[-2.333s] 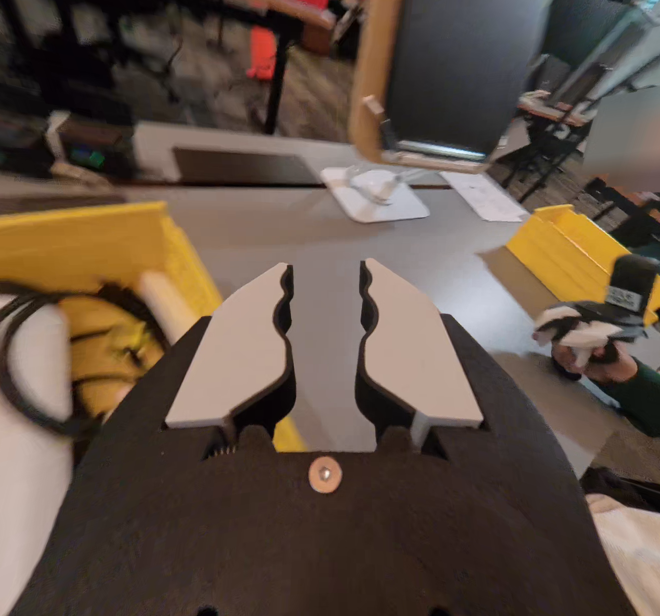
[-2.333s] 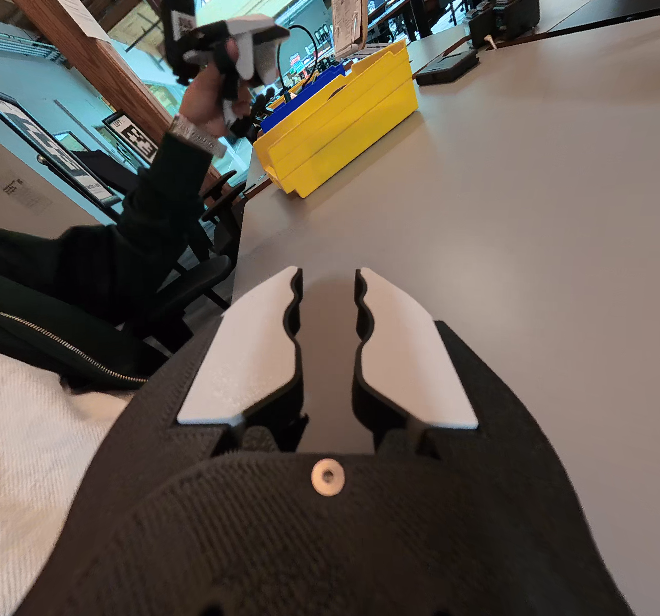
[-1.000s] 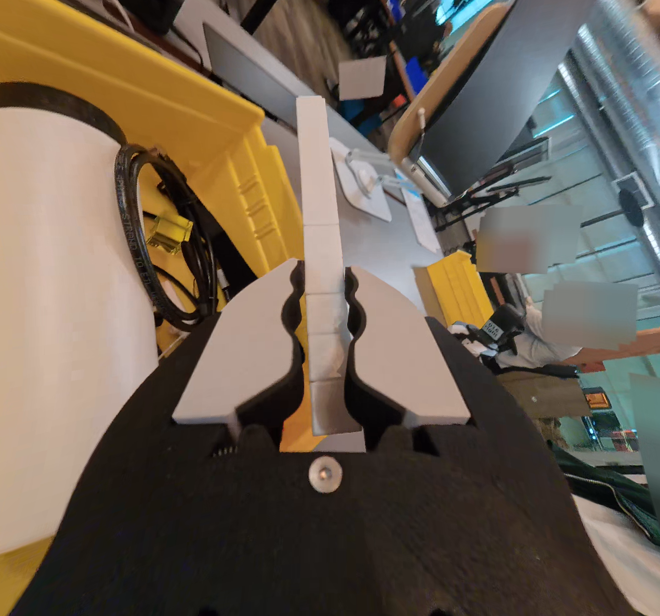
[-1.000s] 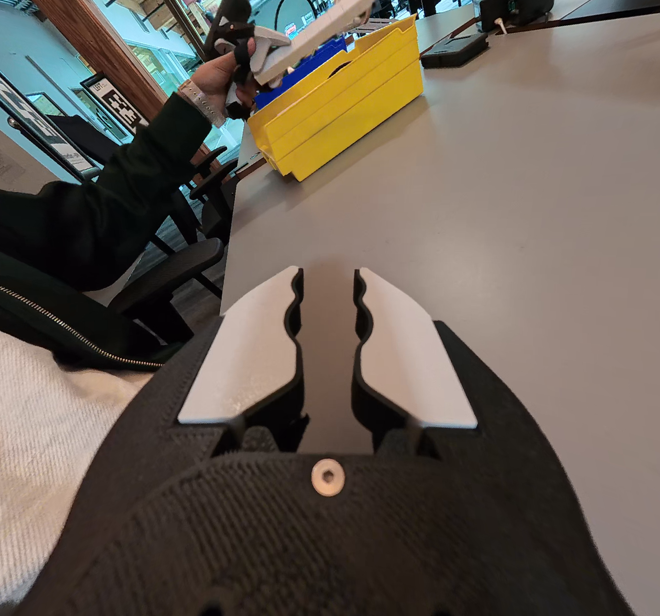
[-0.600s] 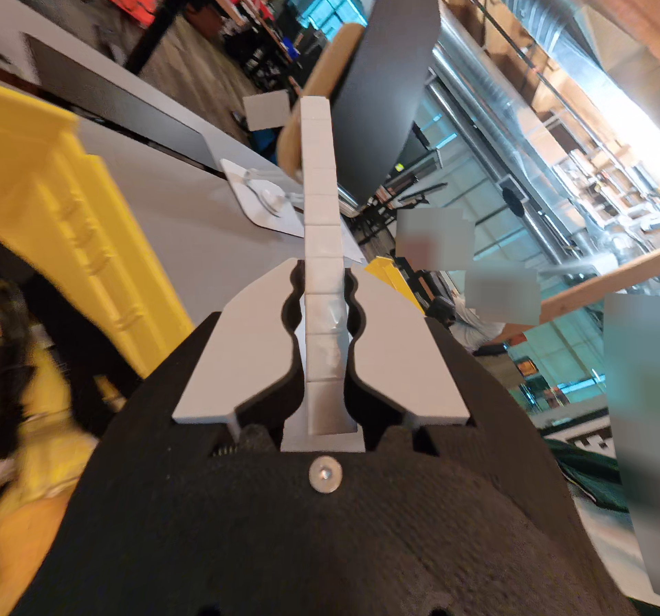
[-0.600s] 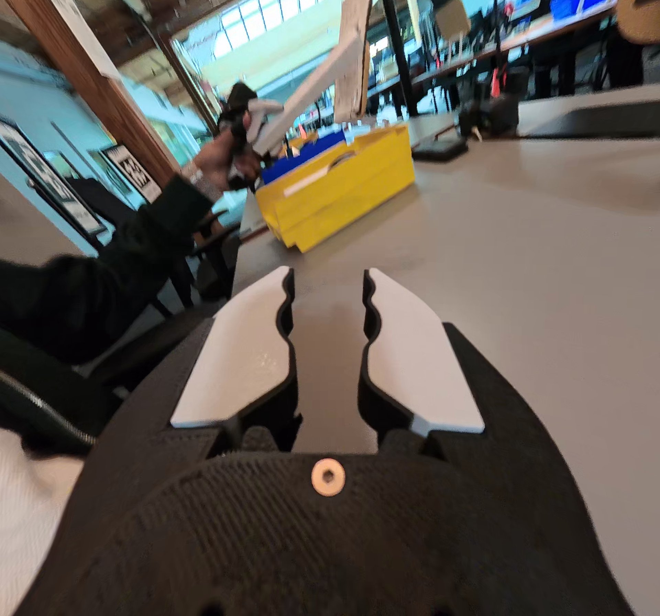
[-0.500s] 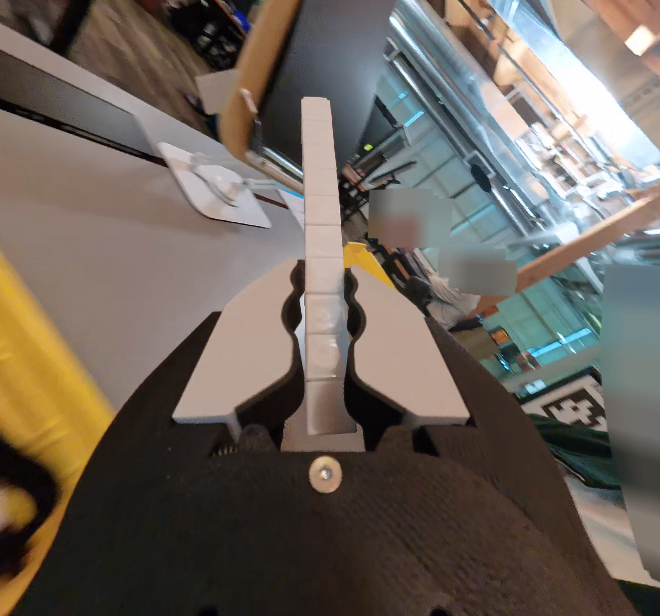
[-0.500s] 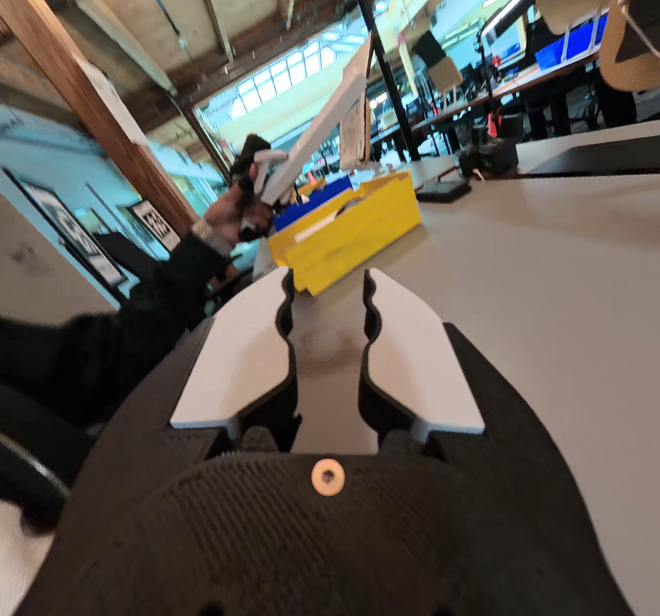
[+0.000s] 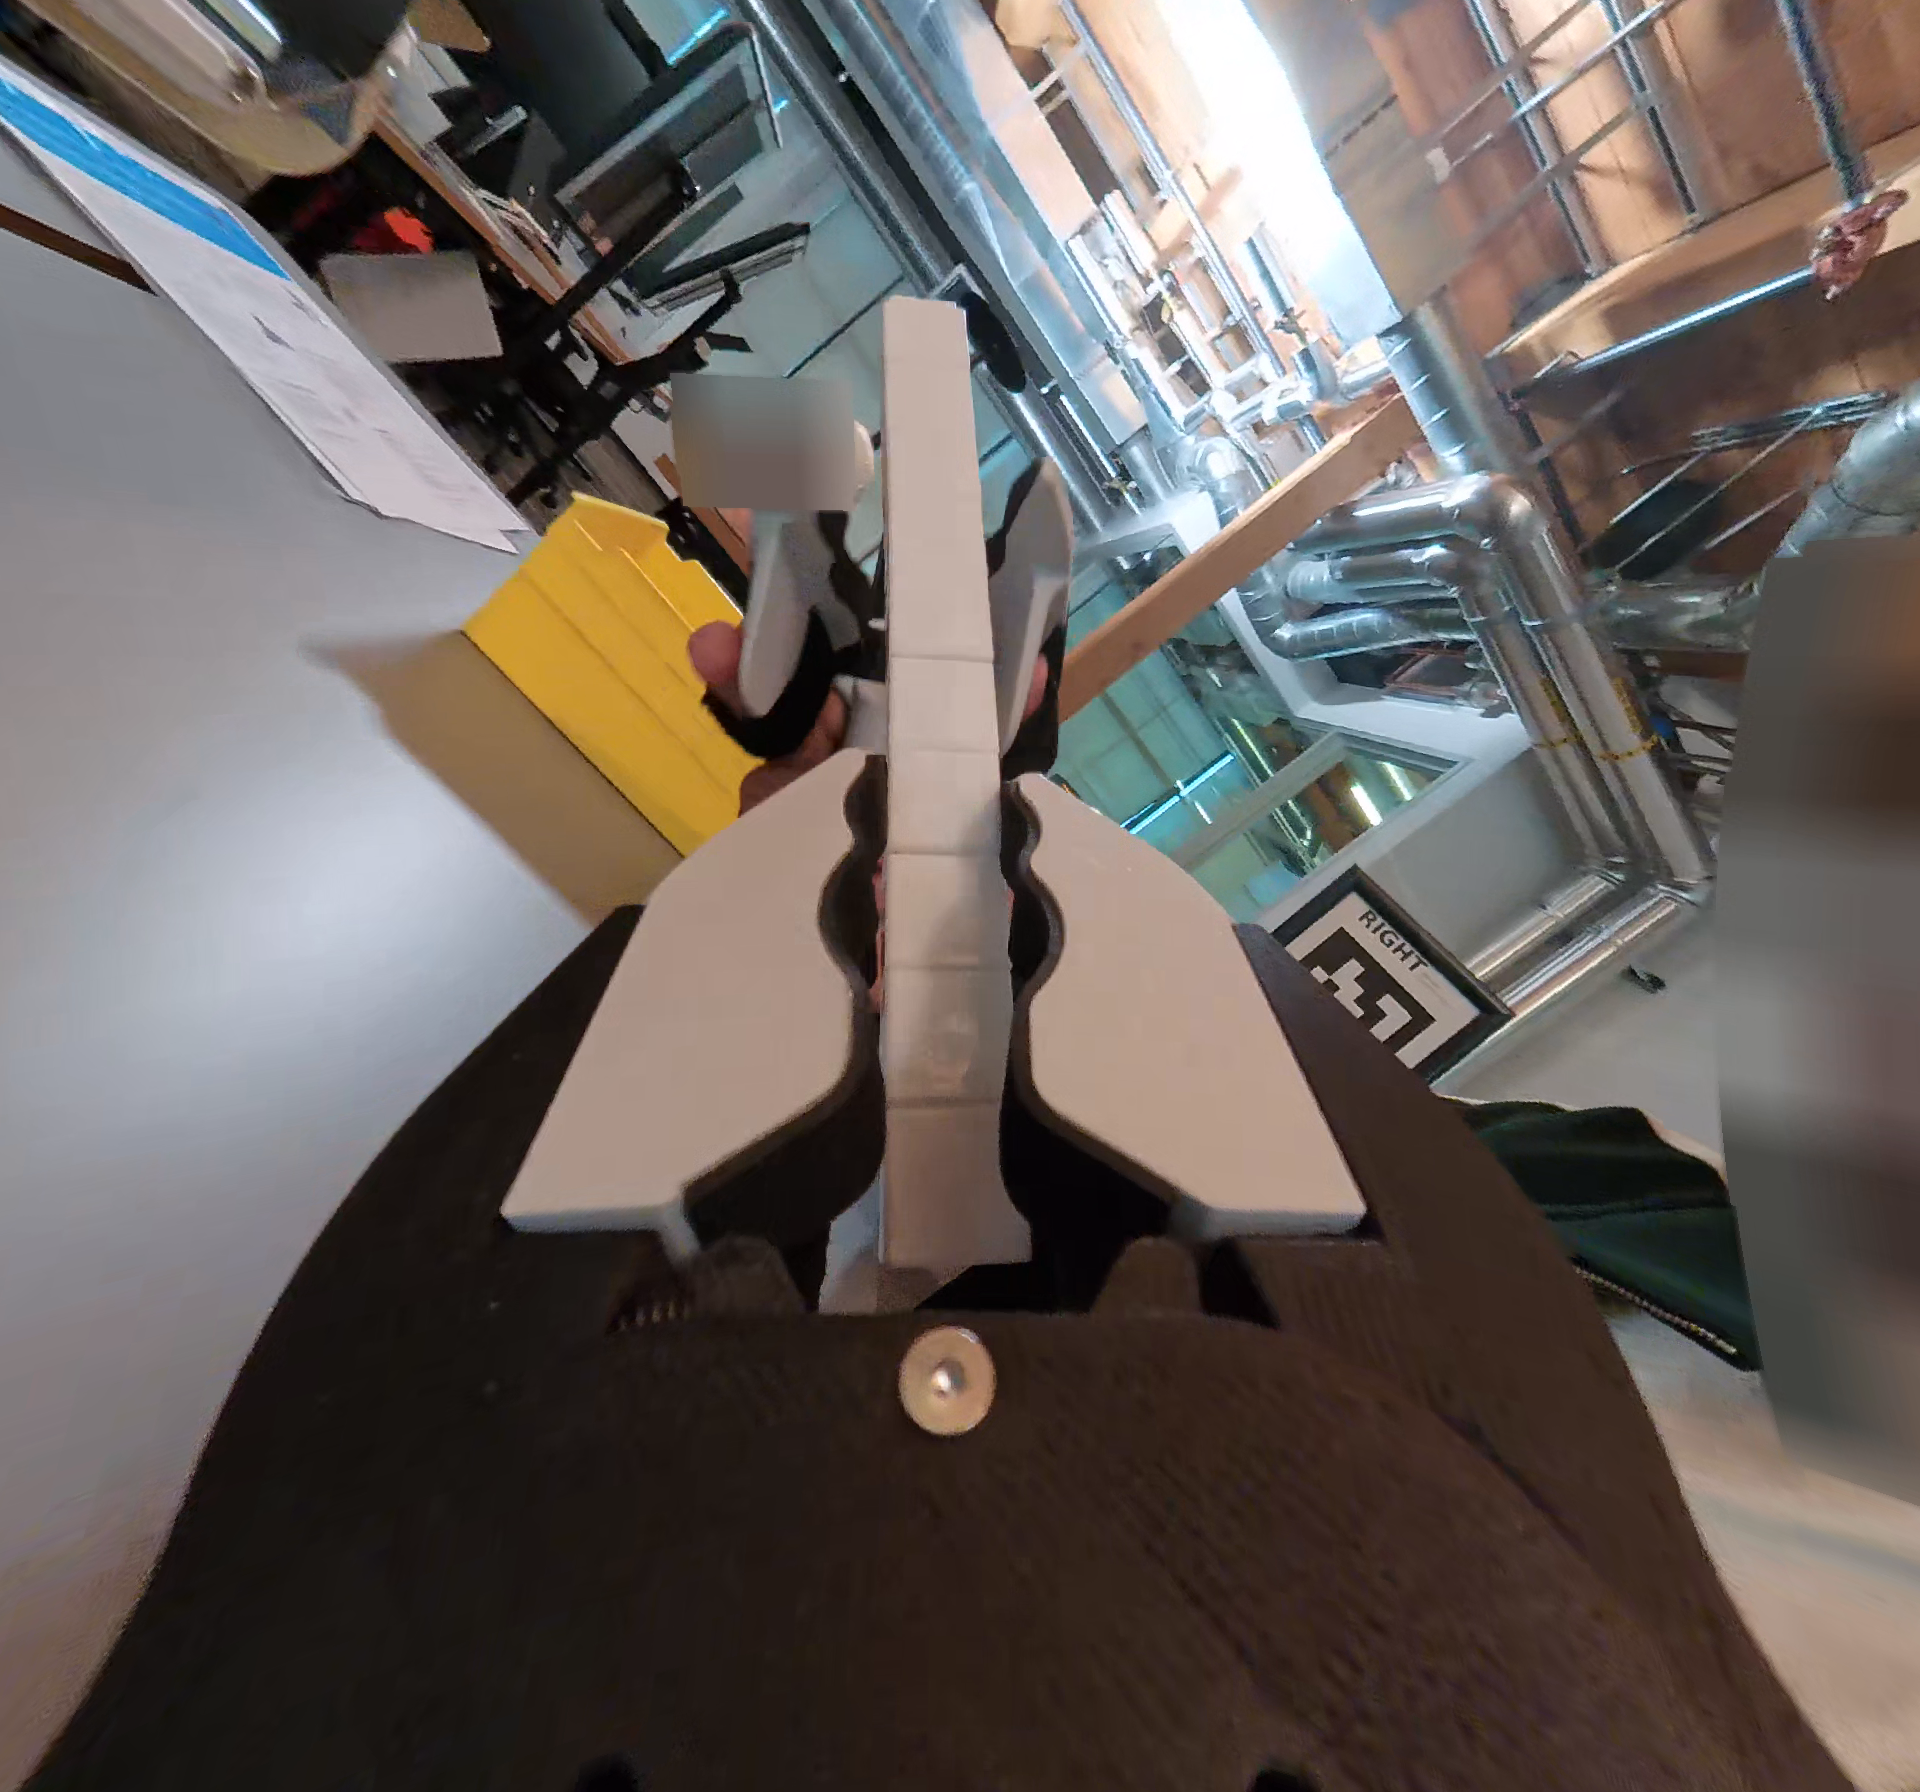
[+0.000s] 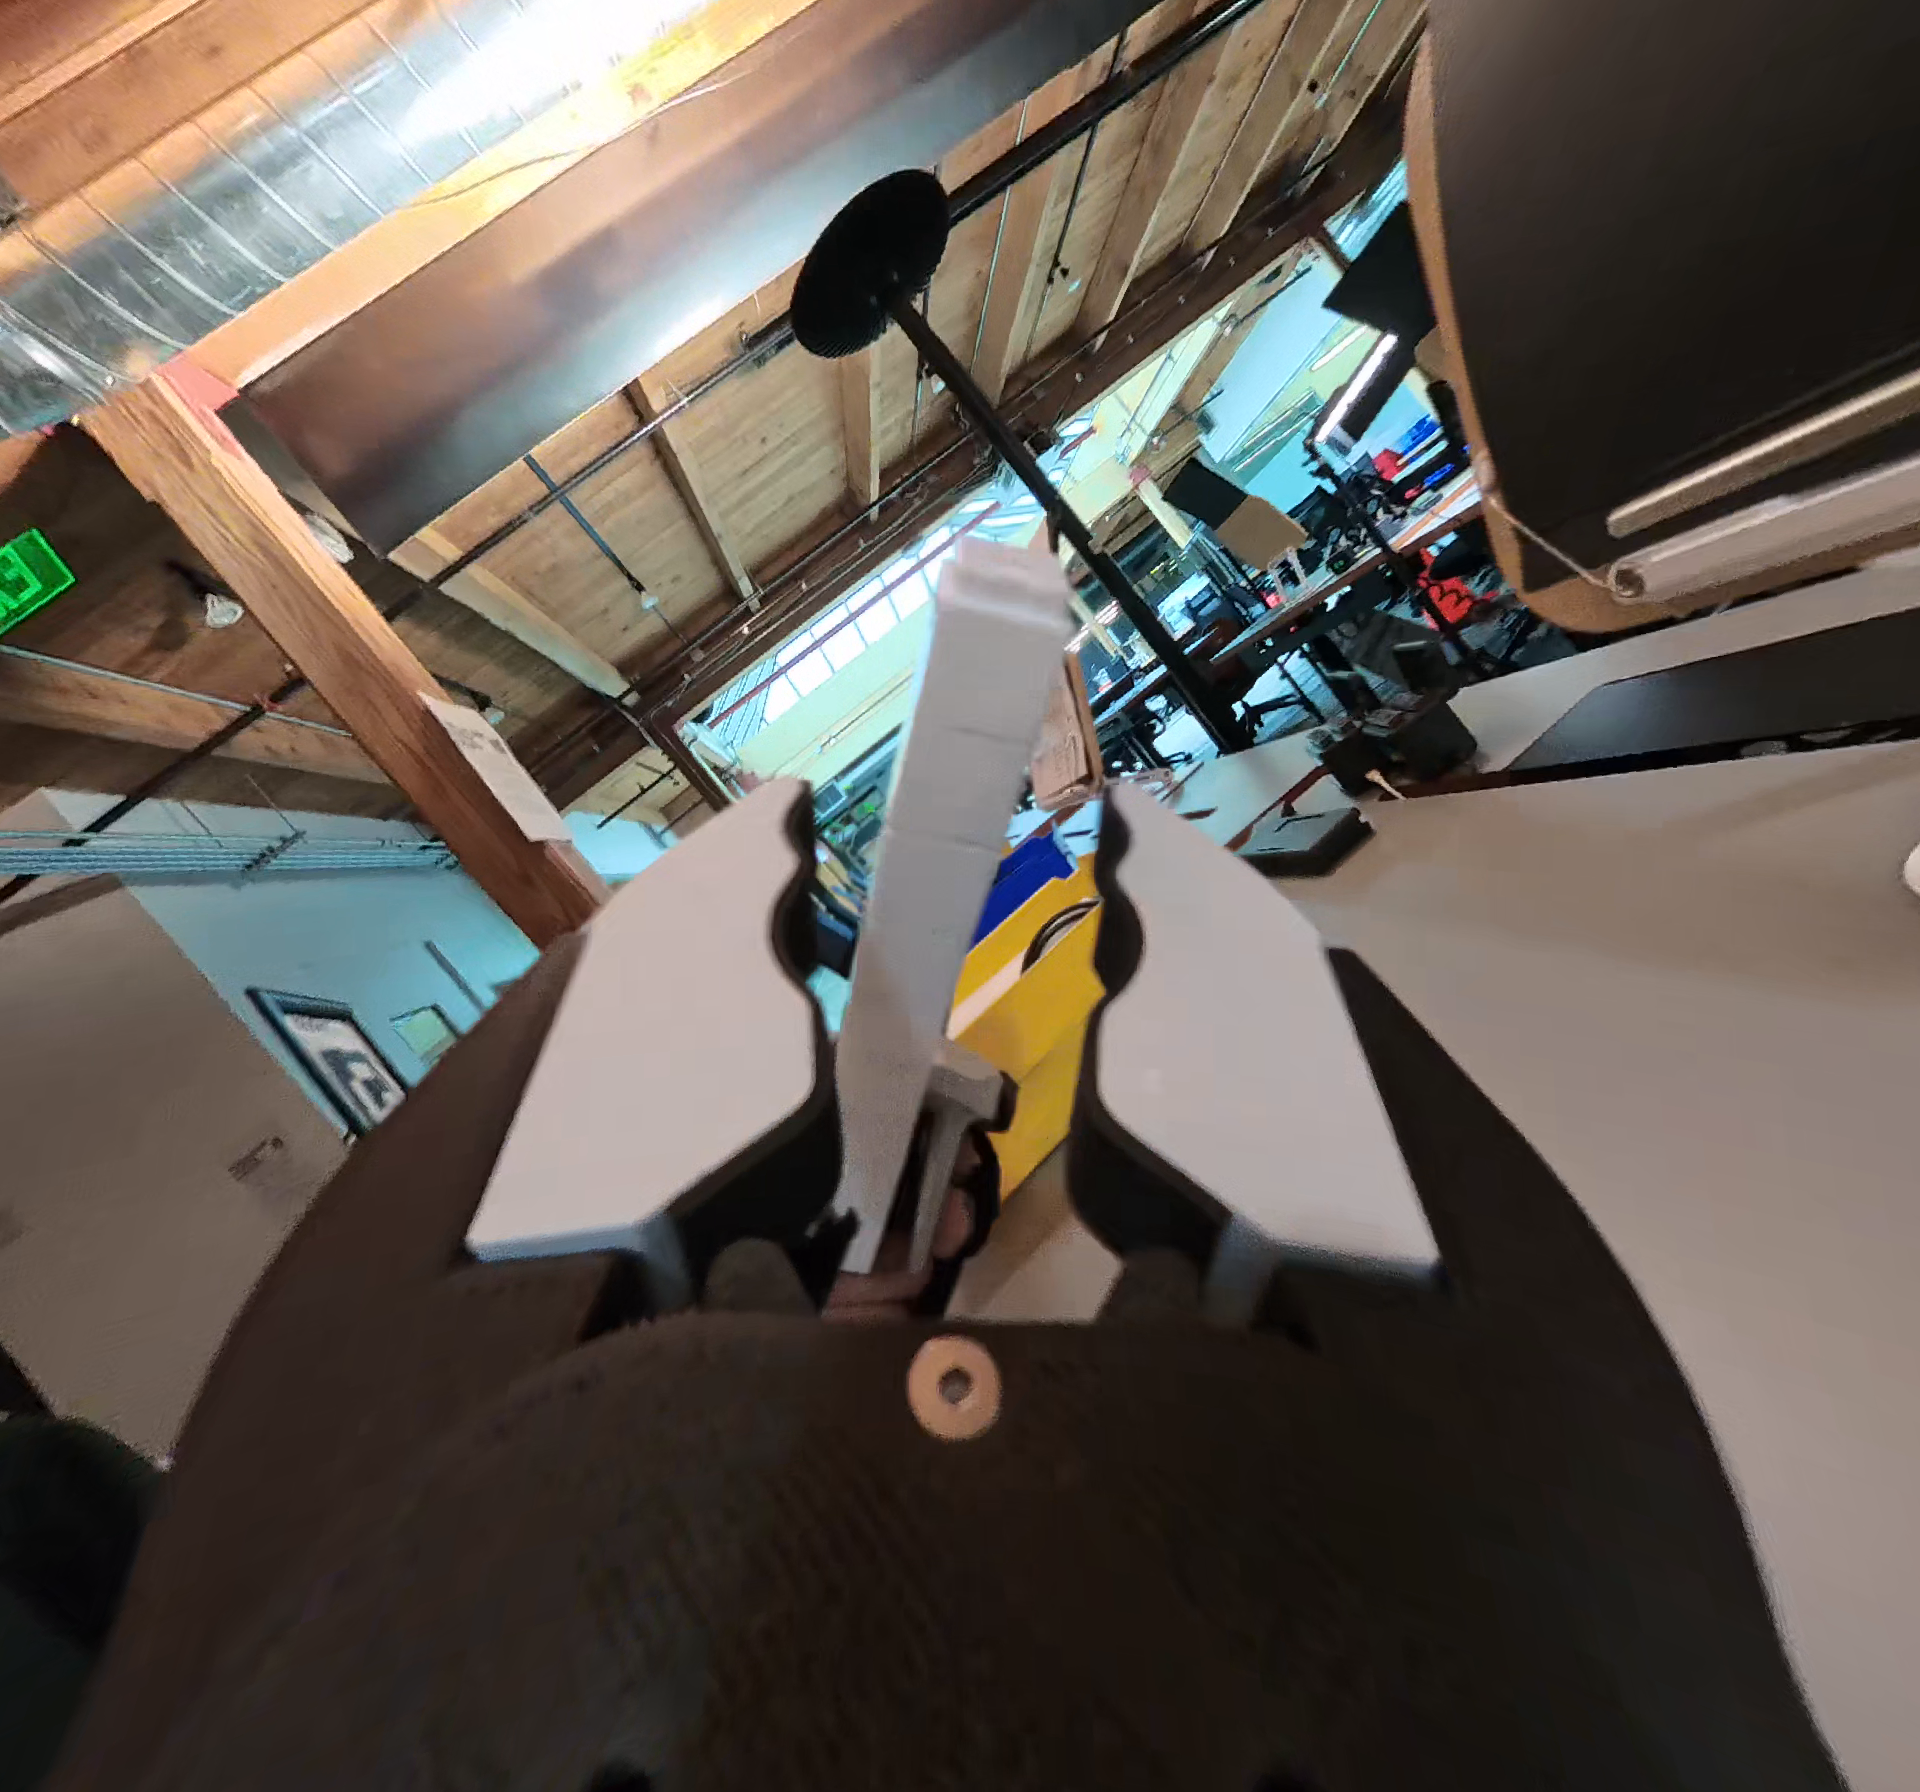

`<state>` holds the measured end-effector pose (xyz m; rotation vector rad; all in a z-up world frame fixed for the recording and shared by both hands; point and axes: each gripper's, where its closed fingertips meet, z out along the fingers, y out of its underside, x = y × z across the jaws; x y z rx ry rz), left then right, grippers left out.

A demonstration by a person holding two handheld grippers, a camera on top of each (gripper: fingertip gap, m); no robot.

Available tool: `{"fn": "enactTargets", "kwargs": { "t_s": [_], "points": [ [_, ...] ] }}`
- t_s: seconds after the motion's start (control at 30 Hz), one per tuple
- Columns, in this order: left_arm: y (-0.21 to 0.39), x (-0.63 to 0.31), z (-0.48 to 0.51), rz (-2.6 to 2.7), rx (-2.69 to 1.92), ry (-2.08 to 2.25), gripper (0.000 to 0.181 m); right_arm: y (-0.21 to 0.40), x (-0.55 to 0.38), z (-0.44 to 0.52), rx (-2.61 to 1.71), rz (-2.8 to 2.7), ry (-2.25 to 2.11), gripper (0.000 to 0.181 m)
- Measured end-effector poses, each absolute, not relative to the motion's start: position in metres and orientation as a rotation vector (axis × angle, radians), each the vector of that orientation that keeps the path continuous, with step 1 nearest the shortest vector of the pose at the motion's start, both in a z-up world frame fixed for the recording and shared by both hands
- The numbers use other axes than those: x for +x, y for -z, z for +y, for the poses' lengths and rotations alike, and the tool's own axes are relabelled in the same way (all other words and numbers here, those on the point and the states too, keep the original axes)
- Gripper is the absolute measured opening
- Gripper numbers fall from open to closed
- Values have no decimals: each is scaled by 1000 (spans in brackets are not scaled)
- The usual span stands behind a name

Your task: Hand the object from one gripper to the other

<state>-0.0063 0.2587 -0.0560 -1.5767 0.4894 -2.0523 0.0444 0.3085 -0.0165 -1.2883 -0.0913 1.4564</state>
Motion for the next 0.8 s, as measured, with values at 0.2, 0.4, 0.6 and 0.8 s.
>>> {"fn": "enactTargets", "kwargs": {
  "t_s": [0.2, 0.4, 0.6, 0.8],
  "points": [
    [66, 11, 248, 528, -1533, 2021, 21, 15, 51, 300, -1357, -174, -1420, 24],
    [78, 0, 252, 588, -1488, 1850, 70, -2, 45, 286, -1354, -332, -1384, 23],
    [95, -11, 252, 763, -1450, 1647, 78, -19, 32, 249, -1316, -732, -1151, 22],
    [110, 7, 222, 1036, -1404, 1552, 74, -6, 12, 220, -1249, -1034, -906, 22]
  ]
}}
